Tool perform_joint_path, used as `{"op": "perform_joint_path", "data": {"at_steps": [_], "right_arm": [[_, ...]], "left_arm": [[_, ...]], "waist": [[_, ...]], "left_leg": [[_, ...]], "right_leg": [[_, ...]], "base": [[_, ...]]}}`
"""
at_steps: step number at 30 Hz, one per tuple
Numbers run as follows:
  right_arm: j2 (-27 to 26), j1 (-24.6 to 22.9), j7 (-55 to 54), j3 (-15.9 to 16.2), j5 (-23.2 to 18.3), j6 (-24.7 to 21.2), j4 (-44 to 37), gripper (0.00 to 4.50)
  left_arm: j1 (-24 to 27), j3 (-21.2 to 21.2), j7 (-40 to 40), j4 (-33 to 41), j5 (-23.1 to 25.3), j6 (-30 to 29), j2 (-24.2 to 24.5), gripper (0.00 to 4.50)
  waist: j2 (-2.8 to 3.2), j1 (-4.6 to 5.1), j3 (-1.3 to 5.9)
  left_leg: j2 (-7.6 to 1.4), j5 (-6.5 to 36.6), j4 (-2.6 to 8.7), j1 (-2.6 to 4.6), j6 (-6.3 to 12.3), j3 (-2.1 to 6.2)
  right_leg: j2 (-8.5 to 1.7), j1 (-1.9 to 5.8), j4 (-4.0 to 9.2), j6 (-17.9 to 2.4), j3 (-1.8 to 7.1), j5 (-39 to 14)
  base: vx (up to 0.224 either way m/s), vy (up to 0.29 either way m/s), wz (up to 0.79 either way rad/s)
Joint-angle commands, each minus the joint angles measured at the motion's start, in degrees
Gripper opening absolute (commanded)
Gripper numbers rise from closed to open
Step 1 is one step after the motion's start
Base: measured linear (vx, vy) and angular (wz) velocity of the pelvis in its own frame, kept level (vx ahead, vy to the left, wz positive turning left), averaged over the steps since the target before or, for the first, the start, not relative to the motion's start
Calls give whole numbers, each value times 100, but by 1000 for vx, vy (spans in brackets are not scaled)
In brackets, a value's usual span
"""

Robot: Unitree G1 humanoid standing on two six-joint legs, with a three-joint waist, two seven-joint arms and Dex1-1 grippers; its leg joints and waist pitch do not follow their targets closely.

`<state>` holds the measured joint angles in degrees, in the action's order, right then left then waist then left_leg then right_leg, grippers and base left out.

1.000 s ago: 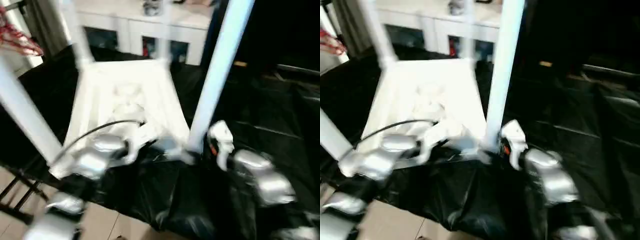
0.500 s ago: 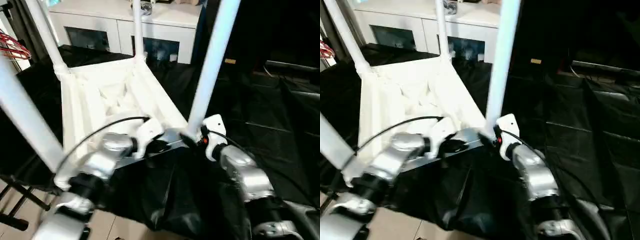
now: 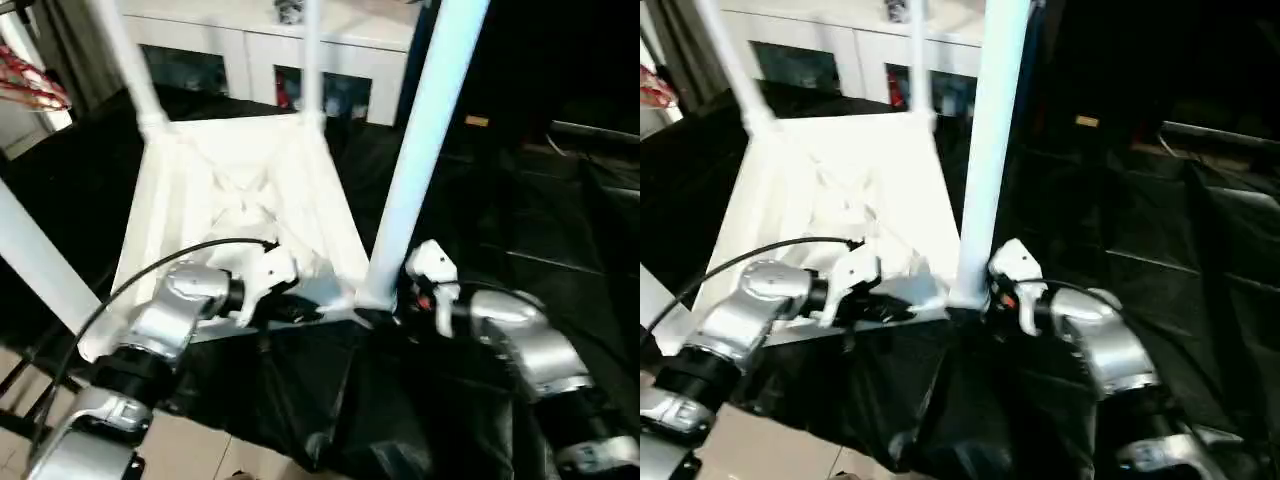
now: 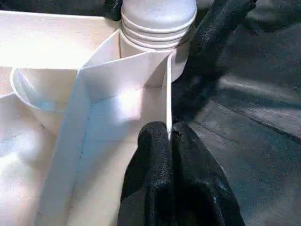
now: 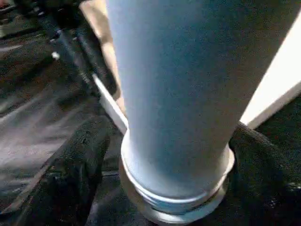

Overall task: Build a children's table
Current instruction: Rotate leg to tighten

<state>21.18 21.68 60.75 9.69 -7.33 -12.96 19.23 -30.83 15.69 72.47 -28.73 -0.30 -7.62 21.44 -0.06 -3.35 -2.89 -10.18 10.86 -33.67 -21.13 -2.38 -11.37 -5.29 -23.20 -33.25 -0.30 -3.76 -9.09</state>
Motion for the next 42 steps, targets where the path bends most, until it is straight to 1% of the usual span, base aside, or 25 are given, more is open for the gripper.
{"op": "perform_joint_path", "data": {"at_steps": [1, 4, 5, 7, 13, 14, 17, 18, 19, 21, 23, 24, 25, 27, 28, 29, 31, 32, 33, 34, 35, 37, 38, 39, 42], "right_arm": [[70, 72, 299, 189, -64, -16, 27, 352], [122, 99, 463, 249, -37, 21, 54, 325], [145, 115, 518, 283, -26, 48, 81, 325], [151, 125, 549, 322, -20, 63, 102, 307], [90, 49, 543, 335, -40, 21, 41, 277], [68, 3, 478, 323, -35, 27, 19, 276], [-58, -117, 174, 225, -62, 15, -63, 274], [-238, -145, -289, 94, -22, -31, -30, 274], [-360, -143, -645, 24, 66, 2, 41, 274], [-501, -134, -1049, -56, 164, 55, 141, 273], [-871, -98, -1878, -273, 241, -6, 376, 273], [-1093, -75, -2293, -367, 265, -47, 497, 273], [-1261, -56, -2575, -416, 283, -80, 570, 272], [-1432, -23, -2852, -449, 313, -103, 637, 272], [-1706, 63, -3332, -491, 402, -109, 761, 272], [-1804, 106, -3471, -468, 450, -67, 804, 272], [-1982, 185, -3695, -393, 546, 30, 874, 272], [-2017, 203, -3717, -360, 569, 57, 884, 272], [-2057, 222, -3736, -325, 601, 98, 901, 272], [-2076, 232, -3691, -308, 596, 145, 907, 272], [-2086, 237, -3659, -301, 589, 177, 911, 328], [-2059, 227, -3528, -382, 472, 153, 855, 328], [-2043, 221, -3487, -400, 439, 148, 830, 345], [-2013, 206, -3426, -430, 384, 137, 783, 357], [-1669, 139, -3058, -339, 427, -1, 573, 372]], "left_arm": [[20, 82, 401, 297, -255, 80, -29, 0], [34, 102, 493, 293, -270, 84, -5, 0], [30, 117, 516, 279, -270, 89, 8, 0], [30, 129, 539, 285, -281, 86, 27, 0], [38, 126, 527, 293, -255, 94, 58, 0], [37, 115, 467, 267, -226, 130, 47, 0], [-13, 60, 144, 133, -141, 196, -48, 0], [-78, -12, -226, 19, -87, 210, -189, 0], [-132, -68, -499, -56, -54, 188, -303, 0], [-184, -110, -768, -131, -10, 201, -421, 0], [-310, -167, -1411, -295, 121, 120, -721, 0], [-366, -181, -1740, -350, 181, 47, -908, 0], [-413, -207, -2030, -392, 224, -32, -1062, 0], [-446, -224, -2238, -401, 240, -111, -1206, 0], [-496, -252, -2599, -424, 288, -205, -1429, 0], [-501, -224, -2674, -420, 319, -209, -1503, 0], [-512, -156, -2812, -426, 377, -199, -1636, 0], [-516, -138, -2834, -432, 387, -194, -1666, 0], [-530, -122, -2859, -467, 406, -173, -1705, 0], [-534, -92, -2833, -489, 430, -130, -1707, 0], [-535, -70, -2811, -503, 448, -99, -1706, 0], [-486, -46, -2628, -442, 419, -45, -1645, 0], [-469, -38, -2574, -418, 409, -30, -1621, 0], [-434, -28, -2489, -370, 389, -11, -1582, 0], [-267, -6, -1945, -142, 249, 130, -1298, 0]], "waist": [[-27, -19, 365], [-20, -35, 359], [2, -47, 358], [-12, -47, 362], [-7, -50, 373], [33, -54, 374], [10, -39, 370], [10, -28, 367], [6, -18, 353], [-9, 21, 347], [-19, 38, 327], [-37, 45, 329], [-26, 55, 313], [-30, 66, 318], [-29, 75, 319], [-25, 88, 314], [-28, 100, 327], [-1, 93, 331], [-8, 104, 332], [-2, 99, 347], [0, 97, 349], [12, 93, 359], [-5, 90, 363], [3, 90, 359], [2, 101, 364]], "left_leg": [[-340, 1137, 397, 102, 327, 104], [-342, 1241, 406, 117, 251, 103], [-342, 1271, 409, 123, 223, 107], [-337, 1283, 411, 109, 195, 110], [-330, 1198, 403, 93, 210, 116], [-329, 1197, 403, 95, 202, 121], [-332, 1296, 411, 105, 168, 122], [-329, 1313, 416, 95, 152, 126], [-325, 1441, 424, 116, 102, 127], [-308, 1579, 434, 108, 8, 142], [-295, 1742, 430, 138, -60, 148], [-295, 1761, 436, 125, -89, 158], [-289, 1894, 439, 151, -119, 172], [-278, 1903, 441, 145, -125, 184], [-279, 1887, 445, 131, -87, 184], [-279, 1891, 452, 127, -86, 185], [-271, 1841, 452, 108, -68, 186], [-273, 1837, 451, 116, -64, 189], [-274, 1830, 451, 114, -50, 182], [-271, 1746, 447, 102, 1, 172], [-270, 1665, 448, 81, 46, 168], [-272, 1580, 442, 82, 88, 158], [-271, 1526, 438, 74, 126, 153], [-274, 1508, 443, 69, 135, 155], [-276, 1445, 441, 52, 192, 155]], "right_leg": [[-340, 265, 289, -1476, 249, -1248], [-337, 249, 300, -1442, 254, -1357], [-337, 242, 301, -1439, 256, -1380], [-335, 254, 297, -1427, 255, -1363], [-337, 269, 281, -1437, 252, -1240], [-338, 270, 277, -1444, 251, -1230], [-335, 260, 299, -1424, 253, -1283], [-337, 262, 298, -1415, 255, -1317], [-336, 241, 334, -1369, 257, -1500], [-346, 242, 362, -1261, 257, -1849], [-352, 197, 424, -1114, 254, -2297], [-359, 203, 439, -1027, 253, -2467], [-358, 172, 480, -945, 236, -2730], [-362, 174, 505, -824, 227, -2914], [-357, 180, 509, -786, 231, -2890], [-348, 163, 519, -773, 231, -2852], [-349, 175, 507, -761, 230, -2776], [-352, 171, 504, -768, 231, -2738], [-344, 169, 508, -778, 235, -2678], [-333, 187, 481, -834, 240, -2408], [-333, 204, 458, -883, 245, -2243], [-326, 208, 438, -948, 247, -2051], [-331, 221, 422, -989, 250, -1974], [-333, 226, 420, -999, 249, -1964], [-332, 243, 411, -1002, 248, -1920]], "base": [[0, 0, 0], [0, 0, 0], [0, 0, 0], [0, 0, 0], [0, 0, 0], [0, 0, 0], [0, 0, 0], [0, 0, 0], [0, 0, 0], [0, 0, 0], [0, 0, 0], [0, 0, 0], [0, 0, 0], [0, 0, 0], [0, 0, 0], [0, 0, 0], [0, 0, 0], [0, 0, 0], [0, 0, 0], [0, 0, 0], [0, 0, 0], [0, 0, 0], [0, 0, 0], [0, 0, 0], [0, 0, 0]]}}
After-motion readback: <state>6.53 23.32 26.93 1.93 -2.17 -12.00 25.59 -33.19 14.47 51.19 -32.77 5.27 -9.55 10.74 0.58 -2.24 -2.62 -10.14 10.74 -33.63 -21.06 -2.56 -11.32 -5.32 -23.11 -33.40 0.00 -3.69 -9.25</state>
